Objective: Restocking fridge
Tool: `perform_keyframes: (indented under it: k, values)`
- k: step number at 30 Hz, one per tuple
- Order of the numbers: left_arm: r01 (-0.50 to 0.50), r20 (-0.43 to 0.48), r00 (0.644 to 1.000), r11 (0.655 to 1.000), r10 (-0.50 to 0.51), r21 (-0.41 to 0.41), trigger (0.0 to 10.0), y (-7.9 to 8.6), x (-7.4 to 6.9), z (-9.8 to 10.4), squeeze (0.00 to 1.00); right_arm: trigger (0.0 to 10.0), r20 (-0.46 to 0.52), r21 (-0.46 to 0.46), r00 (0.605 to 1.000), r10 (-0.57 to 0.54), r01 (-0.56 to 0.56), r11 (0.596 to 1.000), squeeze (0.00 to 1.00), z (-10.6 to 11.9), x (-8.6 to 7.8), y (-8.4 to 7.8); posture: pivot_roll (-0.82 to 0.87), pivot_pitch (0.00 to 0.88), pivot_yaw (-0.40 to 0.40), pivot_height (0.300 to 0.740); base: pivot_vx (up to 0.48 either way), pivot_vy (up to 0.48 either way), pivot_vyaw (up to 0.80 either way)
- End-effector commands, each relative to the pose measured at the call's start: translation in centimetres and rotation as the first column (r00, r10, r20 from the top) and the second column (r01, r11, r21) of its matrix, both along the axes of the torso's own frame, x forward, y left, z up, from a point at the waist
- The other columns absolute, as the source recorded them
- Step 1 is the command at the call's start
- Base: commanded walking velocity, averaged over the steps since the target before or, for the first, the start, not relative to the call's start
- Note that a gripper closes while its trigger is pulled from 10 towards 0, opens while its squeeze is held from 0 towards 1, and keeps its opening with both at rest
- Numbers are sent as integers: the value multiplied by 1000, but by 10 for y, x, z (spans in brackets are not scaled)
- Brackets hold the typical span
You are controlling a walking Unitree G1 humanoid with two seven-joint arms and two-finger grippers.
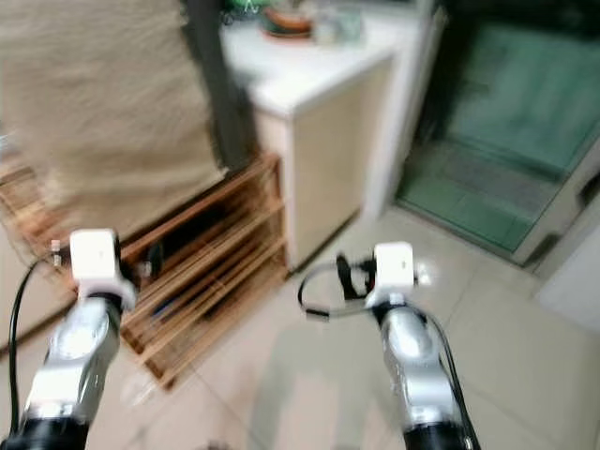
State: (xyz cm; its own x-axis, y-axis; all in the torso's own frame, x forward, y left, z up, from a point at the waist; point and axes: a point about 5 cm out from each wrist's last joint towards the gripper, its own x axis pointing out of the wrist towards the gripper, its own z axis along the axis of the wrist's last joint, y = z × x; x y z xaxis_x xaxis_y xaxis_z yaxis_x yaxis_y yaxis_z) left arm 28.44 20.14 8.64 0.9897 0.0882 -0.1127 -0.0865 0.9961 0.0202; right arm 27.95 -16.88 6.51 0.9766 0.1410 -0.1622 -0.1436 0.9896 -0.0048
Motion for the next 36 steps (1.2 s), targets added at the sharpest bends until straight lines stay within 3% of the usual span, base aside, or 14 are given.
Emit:
perform_keyframes:
  k: [1,3,5,13,17,24,36]
  values:
    - [61,56,997,998,-62,18,10000,-10,3,10,0,10000,13,-5,999,34,-34,999,0,1,-4,3,-89,0,66,740,0,0,488]
    - [76,63,995,997,-78,31,10000,-12,4,11,0,10000,11,-8,999,39,-39,999,0,0,-6,4,-90,0,66,740,0,0,488]
    - [114,88,990,993,-113,-14,10000,-17,5,14,0,10000,-2,-4,999,42,-42,999,0,-5,-10,4,-94,0,68,740,0,0,481]
    - [164,33,986,986,-163,-20,10000,-23,-1,2,0,10000,-46,-6,998,30,-31,1000,0,-18,-23,-1,-96,0,79,740,0,0,482]
    - [295,79,954,954,-291,-52,10000,-41,1,9,0,10000,-53,-5,999,1,-1,1000,0,-23,-21,-6,-87,0,77,740,0,0,483]
    - [65,85,995,991,-55,-118,10000,-16,4,10,0,10000,7,-16,998,-63,63,998,0,-15,-6,-17,-71,0,65,740,208,272,459]
    - [59,103,993,995,-51,-78,10000,-19,3,15,0,10000,29,-4,998,-58,58,998,0,-10,2,-17,-74,0,68,740,169,419,419]
